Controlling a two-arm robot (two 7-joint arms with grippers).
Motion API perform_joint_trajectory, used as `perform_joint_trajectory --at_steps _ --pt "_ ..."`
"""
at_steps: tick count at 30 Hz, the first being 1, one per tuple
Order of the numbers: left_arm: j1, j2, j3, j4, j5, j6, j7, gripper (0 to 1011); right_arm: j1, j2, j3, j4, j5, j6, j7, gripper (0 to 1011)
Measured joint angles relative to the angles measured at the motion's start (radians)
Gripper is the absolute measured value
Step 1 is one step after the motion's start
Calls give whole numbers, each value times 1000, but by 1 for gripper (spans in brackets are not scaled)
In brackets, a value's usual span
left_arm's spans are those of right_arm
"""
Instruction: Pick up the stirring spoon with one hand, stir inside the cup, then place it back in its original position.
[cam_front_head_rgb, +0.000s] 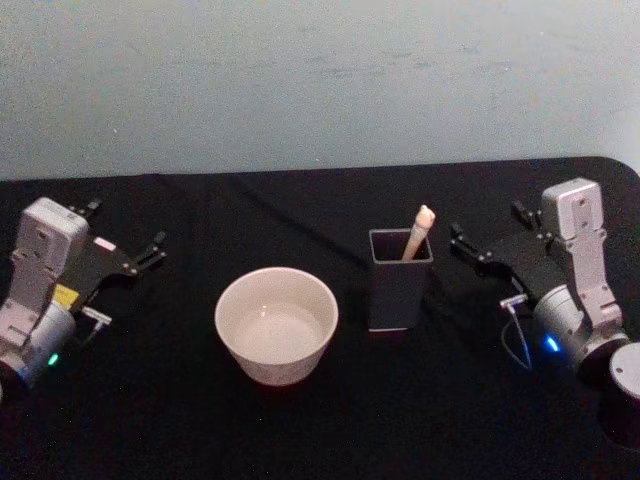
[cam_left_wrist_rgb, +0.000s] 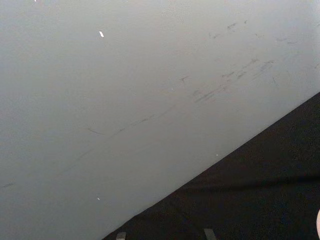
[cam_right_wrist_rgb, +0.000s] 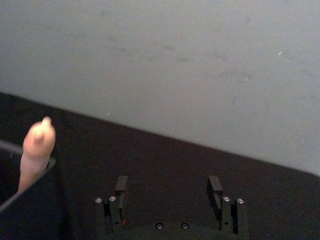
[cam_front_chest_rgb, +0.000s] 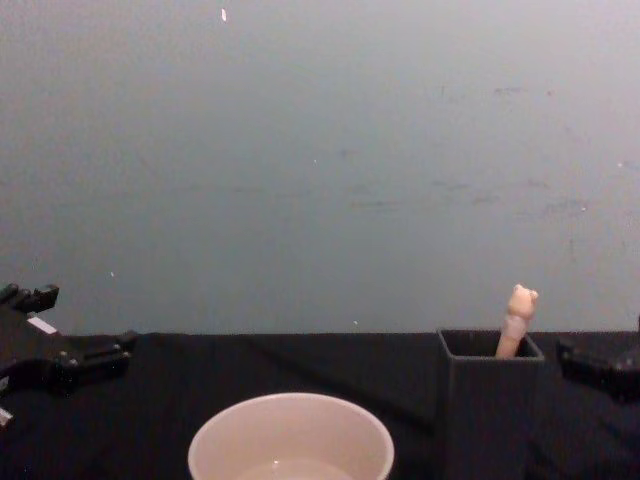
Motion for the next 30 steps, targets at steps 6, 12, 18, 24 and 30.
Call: perform_joint_trajectory --at_steps 6,12,18,24,30 --pt "0 0 0 0 0 0 0 1001 1 -10 -1 24 -14 7 16 1002" --pt "0 0 0 0 0 0 0 1001 5 -15 2 33 -19 8 22 1002" --pt "0 0 0 0 0 0 0 1001 5 -13 2 30 -19 8 21 1002" --pt "0 0 0 0 0 0 0 1001 4 -13 2 28 -17 8 21 1002" --pt "0 0 0 0 0 0 0 1001 4 -12 2 27 -16 7 20 1000"
